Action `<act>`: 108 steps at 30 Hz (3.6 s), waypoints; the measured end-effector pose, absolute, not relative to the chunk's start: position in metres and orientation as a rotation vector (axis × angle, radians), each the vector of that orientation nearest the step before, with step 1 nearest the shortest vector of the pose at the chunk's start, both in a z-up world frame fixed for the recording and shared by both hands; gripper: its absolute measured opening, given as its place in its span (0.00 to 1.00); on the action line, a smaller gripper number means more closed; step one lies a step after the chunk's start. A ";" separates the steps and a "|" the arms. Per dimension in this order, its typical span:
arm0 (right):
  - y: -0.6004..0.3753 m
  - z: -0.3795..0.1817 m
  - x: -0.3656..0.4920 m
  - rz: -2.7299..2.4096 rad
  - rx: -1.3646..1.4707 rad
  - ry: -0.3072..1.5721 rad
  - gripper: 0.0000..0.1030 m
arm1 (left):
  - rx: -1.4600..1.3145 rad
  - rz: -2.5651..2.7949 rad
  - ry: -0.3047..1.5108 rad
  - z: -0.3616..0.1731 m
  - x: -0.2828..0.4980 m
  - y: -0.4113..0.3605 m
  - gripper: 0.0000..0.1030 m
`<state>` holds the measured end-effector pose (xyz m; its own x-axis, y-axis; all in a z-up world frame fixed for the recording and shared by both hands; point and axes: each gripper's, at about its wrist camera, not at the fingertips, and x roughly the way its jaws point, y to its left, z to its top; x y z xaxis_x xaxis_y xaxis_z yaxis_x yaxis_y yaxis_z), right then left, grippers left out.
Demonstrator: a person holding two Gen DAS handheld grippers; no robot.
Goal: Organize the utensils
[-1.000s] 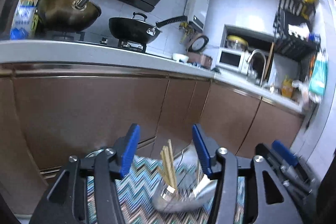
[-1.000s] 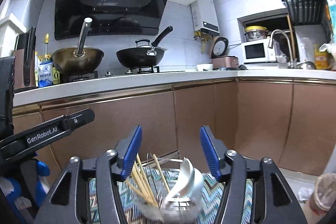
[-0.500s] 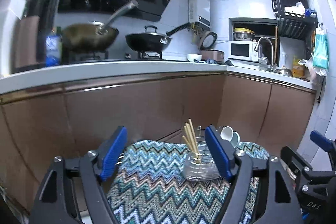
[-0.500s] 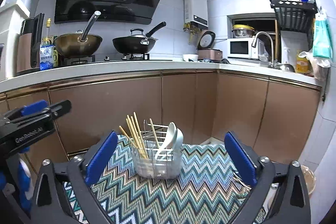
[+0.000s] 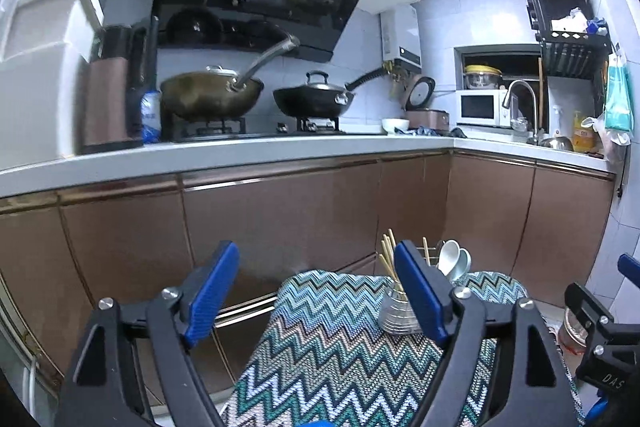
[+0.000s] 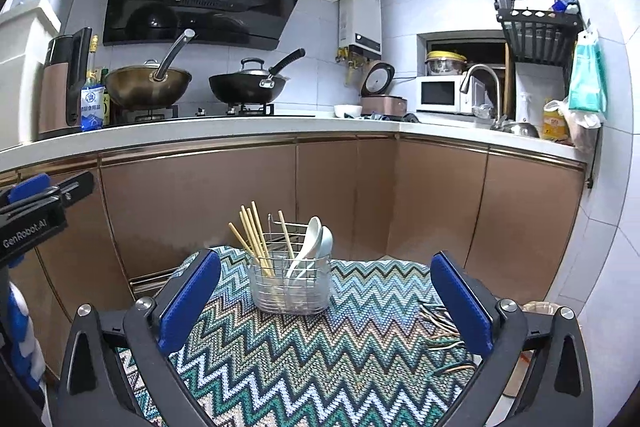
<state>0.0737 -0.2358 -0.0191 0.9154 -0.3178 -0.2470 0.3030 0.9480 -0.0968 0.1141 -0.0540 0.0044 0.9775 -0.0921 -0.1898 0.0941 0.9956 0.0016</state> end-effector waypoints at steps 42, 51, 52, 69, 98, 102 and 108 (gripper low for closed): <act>-0.218 0.000 0.029 -0.379 -0.102 0.210 1.00 | 0.040 -0.071 0.102 0.018 0.055 -0.044 0.77; -0.212 0.002 0.029 -0.377 -0.116 0.210 1.00 | 0.040 -0.066 0.102 0.019 0.055 -0.040 0.77; -0.211 0.002 0.029 -0.377 -0.117 0.211 1.00 | 0.041 -0.065 0.101 0.019 0.054 -0.040 0.77; -0.208 0.002 0.028 -0.371 -0.124 0.218 1.00 | 0.041 -0.059 0.104 0.018 0.053 -0.034 0.77; -0.209 -0.002 0.029 -0.397 -0.137 0.238 1.00 | 0.053 -0.068 0.136 0.011 0.060 -0.030 0.77; -0.211 -0.001 0.025 -0.411 -0.135 0.230 1.00 | 0.061 -0.061 0.142 0.009 0.063 -0.034 0.77; -0.214 -0.002 0.024 -0.430 -0.135 0.227 1.00 | 0.070 -0.062 0.163 0.004 0.070 -0.040 0.77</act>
<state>0.0239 -0.2144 -0.0019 0.8842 -0.4272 -0.1891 0.3972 0.9005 -0.1770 0.0699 -0.0399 0.0044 0.9848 -0.0556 -0.1645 0.0669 0.9957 0.0641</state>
